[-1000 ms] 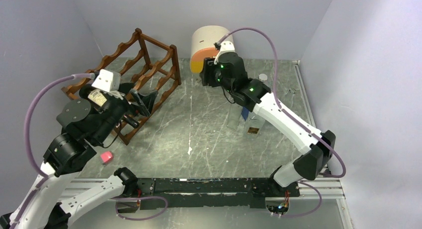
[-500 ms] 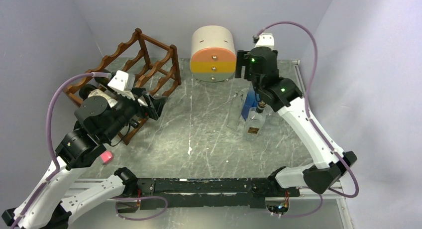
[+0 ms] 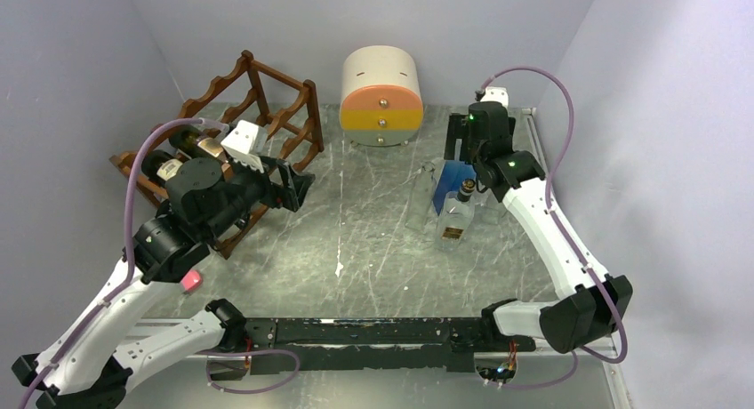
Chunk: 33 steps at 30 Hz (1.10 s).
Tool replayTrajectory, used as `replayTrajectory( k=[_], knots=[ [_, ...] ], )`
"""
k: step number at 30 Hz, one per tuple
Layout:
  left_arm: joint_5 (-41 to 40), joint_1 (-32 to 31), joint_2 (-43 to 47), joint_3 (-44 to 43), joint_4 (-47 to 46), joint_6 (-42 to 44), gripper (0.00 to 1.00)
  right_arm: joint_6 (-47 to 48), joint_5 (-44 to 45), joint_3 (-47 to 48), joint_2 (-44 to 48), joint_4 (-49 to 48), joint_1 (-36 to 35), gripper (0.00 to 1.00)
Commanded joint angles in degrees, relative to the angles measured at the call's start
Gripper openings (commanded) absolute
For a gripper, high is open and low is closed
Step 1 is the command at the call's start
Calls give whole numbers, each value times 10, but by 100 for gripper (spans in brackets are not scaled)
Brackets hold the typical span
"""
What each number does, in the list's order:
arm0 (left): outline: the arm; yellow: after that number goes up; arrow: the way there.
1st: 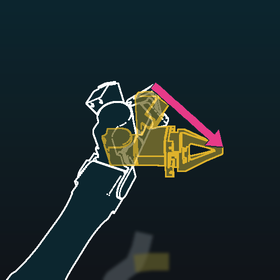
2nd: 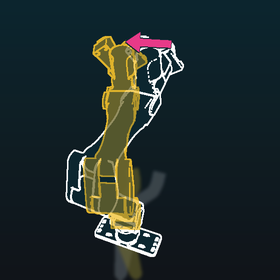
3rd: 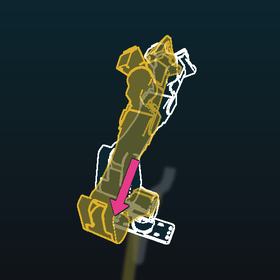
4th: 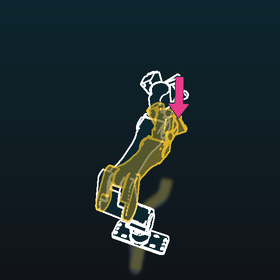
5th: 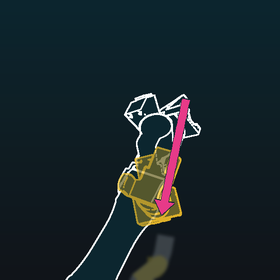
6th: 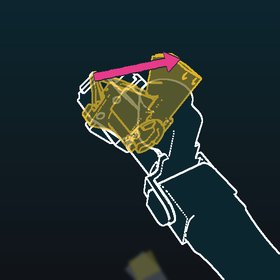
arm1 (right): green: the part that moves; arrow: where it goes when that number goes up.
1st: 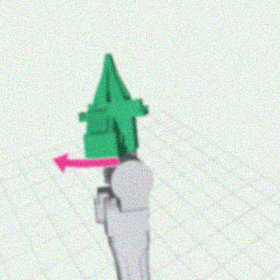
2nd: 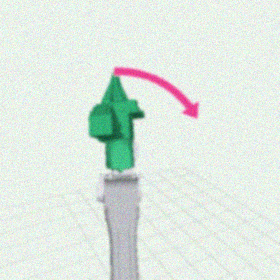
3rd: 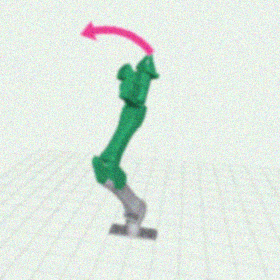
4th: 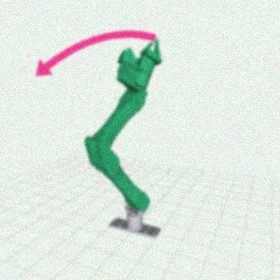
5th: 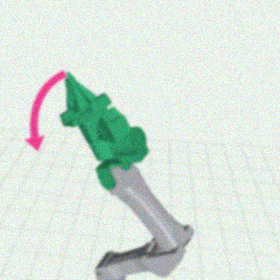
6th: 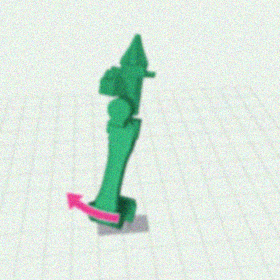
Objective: Put the wine bottle on the wine rack
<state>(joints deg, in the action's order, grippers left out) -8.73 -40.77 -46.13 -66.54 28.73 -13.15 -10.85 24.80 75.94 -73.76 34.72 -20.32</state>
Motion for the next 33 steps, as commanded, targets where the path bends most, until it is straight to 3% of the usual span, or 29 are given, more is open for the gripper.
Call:
replayTrajectory(
  k=[1,6,10,16,19,33],
  knots=[
    [19,-3,0,2,-22,-4,94,-5,-48,-30,15,-18,22,89],
    [22,-3,-5,9,-33,-2,94,0,-91,-51,23,-26,33,88],
    [31,-3,-8,15,-42,-11,94,6,-95,-40,16,-18,34,79],
    [37,-3,-5,25,-50,-18,94,13,-111,-11,1,-17,34,41],
    [40,-3,-7,30,-57,-20,94,17,-133,5,-7,-29,33,28],
    [40,-3,-20,59,-79,-31,94,0,-211,84,-49,-159,30,12]
  ],
)
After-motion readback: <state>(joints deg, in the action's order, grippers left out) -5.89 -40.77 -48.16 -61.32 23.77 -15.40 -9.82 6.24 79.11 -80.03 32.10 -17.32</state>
